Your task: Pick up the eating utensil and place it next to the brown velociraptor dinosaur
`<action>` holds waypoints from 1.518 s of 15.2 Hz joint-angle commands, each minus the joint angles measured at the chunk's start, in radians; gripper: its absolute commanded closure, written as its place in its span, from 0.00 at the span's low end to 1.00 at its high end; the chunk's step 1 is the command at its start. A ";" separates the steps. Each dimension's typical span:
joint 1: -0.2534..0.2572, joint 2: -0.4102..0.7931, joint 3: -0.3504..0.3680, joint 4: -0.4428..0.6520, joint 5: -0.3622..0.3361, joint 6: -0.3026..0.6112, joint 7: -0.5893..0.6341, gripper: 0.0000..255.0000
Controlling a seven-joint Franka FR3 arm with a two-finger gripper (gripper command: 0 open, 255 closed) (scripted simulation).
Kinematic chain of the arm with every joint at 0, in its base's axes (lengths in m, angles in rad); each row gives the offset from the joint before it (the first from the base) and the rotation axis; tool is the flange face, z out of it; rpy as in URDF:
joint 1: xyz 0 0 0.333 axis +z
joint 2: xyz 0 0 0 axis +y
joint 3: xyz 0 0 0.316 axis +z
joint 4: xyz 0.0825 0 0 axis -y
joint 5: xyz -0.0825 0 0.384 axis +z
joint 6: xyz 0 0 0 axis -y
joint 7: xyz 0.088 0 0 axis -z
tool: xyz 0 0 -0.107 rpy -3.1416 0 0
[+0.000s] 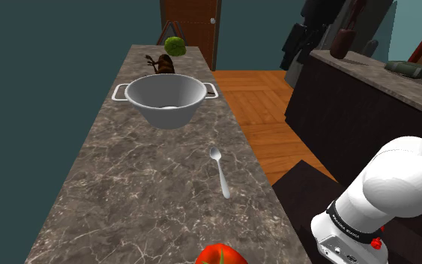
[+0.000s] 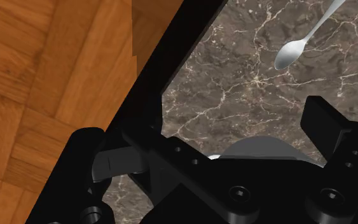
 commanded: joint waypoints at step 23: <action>-0.113 0.242 0.679 -0.255 0.167 0.440 0.851 0.00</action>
